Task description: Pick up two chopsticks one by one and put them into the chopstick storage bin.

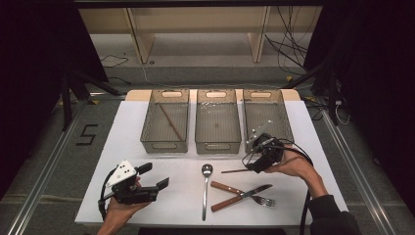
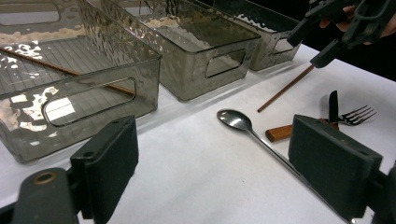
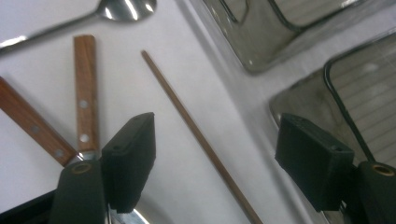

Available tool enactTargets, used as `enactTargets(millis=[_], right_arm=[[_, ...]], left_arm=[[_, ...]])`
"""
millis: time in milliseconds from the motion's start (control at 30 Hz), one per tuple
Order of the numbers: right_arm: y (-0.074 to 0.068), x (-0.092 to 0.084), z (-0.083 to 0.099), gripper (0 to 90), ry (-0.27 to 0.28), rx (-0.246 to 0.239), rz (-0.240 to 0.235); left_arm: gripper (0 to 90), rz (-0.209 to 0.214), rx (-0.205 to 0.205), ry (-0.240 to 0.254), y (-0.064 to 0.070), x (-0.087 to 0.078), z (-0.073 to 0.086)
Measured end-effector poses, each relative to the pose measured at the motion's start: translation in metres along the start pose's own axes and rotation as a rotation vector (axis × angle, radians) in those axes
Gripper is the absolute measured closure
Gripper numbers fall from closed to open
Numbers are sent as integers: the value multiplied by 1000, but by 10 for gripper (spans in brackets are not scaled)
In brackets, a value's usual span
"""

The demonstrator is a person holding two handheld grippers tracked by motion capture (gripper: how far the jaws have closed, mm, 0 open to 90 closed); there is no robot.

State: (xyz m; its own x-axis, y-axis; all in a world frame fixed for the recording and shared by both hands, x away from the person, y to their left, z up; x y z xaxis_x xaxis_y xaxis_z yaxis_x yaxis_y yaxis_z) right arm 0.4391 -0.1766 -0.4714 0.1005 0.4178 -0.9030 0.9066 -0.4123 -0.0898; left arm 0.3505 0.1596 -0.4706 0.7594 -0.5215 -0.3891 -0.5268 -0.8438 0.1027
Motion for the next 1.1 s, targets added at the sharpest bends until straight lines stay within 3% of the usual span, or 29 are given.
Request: enactTargets(millis=[567, 1100], right_arm=[[22, 19, 38, 448, -193, 10, 39], [28, 31, 45, 607, -285, -21, 13]], left_arm=[[157, -2, 2, -3, 0, 0, 0], [156, -2, 1, -2, 0, 1, 0]])
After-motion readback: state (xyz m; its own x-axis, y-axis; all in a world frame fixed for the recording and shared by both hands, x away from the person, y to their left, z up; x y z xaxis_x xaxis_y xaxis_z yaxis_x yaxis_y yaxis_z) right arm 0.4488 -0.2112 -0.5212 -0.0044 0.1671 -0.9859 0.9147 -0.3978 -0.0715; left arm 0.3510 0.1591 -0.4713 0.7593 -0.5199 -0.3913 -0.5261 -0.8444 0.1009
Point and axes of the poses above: each handheld gripper's, and its own axes: x roughly forward along the jaws, z roughly out of its underside, y roughly to its right, the point moved 7 cm from there along x, roughly forward along the jaws, and after that the axes turned 10 degrees about -z, right-handed, at the moved point
